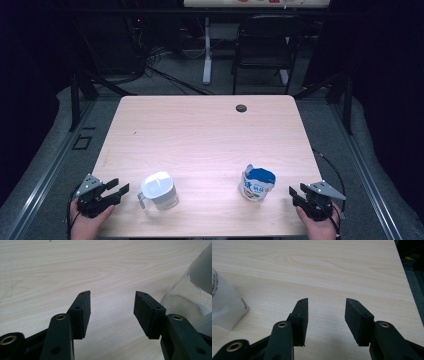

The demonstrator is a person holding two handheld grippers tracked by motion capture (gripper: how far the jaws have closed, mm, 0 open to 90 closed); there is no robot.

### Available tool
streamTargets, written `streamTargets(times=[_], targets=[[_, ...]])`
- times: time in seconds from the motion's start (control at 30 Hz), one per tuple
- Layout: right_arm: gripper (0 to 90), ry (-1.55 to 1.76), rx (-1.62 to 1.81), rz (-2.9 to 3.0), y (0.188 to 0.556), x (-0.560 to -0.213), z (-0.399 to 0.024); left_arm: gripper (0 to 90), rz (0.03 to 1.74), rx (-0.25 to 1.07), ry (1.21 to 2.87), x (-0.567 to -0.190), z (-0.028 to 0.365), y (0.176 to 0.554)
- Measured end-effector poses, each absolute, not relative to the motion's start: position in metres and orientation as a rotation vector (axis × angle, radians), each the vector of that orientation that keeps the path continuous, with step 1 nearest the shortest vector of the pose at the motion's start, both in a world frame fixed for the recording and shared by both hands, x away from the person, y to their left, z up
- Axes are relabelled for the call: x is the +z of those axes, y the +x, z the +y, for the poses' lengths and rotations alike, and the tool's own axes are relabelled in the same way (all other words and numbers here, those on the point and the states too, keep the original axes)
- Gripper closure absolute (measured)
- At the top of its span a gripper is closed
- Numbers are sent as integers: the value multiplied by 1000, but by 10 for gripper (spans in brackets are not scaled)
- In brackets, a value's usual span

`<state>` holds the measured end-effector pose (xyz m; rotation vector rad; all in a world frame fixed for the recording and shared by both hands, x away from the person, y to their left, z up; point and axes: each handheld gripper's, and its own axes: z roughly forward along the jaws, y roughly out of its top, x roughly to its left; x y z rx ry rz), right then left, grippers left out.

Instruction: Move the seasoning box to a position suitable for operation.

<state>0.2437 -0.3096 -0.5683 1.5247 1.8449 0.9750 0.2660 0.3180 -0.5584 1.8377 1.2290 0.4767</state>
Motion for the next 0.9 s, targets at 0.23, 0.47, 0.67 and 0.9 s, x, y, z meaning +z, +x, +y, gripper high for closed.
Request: streamTargets(times=[0.23,0.47,0.67,0.9], targets=[[540,1518,983,1841,243,-567,-311,449,1211,506,1832,-548,319,257],[539,1508,990,1834,240,-563,-311,430,1171,497,1800,-531,321,249],[539,1505,1007,1823,236,-558,-308,445,1139,487,1781,-515,321,245],[535,1513,1037,1810,235,-555,-304,477,1072,454,1841,-505,311,237]])
